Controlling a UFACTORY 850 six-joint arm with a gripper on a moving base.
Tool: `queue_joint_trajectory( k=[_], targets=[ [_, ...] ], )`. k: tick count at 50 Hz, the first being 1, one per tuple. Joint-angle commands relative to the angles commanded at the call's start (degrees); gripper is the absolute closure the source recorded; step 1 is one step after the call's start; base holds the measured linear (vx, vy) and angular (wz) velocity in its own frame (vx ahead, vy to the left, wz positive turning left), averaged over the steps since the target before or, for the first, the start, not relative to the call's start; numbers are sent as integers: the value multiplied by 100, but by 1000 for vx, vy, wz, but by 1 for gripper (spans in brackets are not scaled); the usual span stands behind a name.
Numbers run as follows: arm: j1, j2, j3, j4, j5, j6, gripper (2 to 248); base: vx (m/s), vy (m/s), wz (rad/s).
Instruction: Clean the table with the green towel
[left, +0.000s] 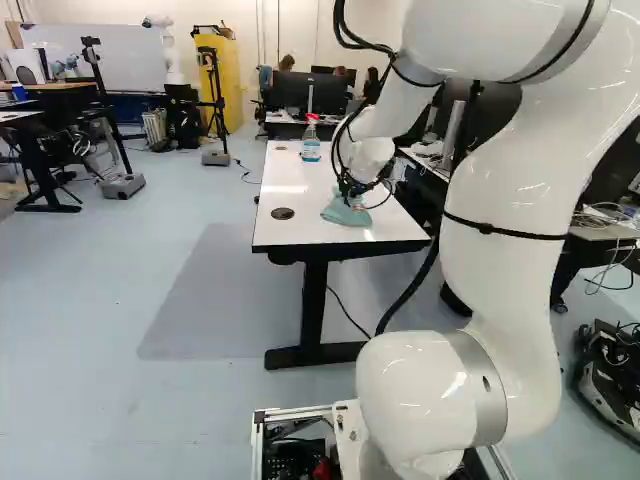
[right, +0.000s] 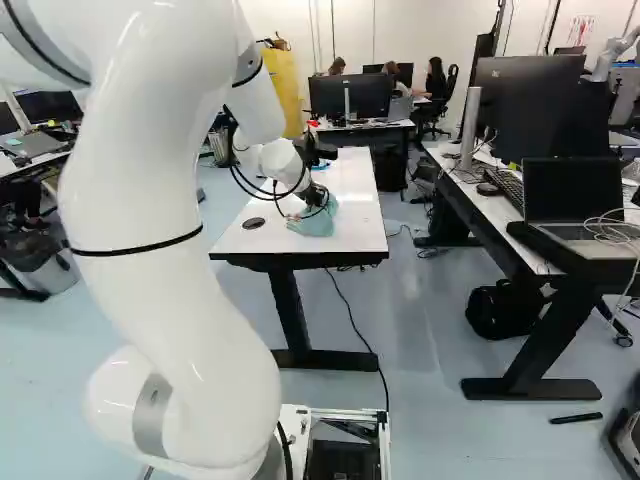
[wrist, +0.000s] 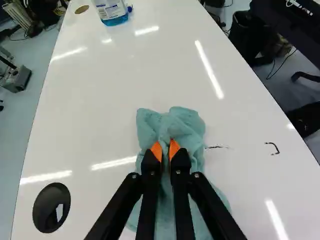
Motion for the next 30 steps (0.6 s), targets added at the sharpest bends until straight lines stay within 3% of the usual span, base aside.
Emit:
queue_joint_trajectory(
  k=[30],
  targets=[
    [0, -125, -27, 0, -60, 0, 212, 0, 0, 0]
  ],
)
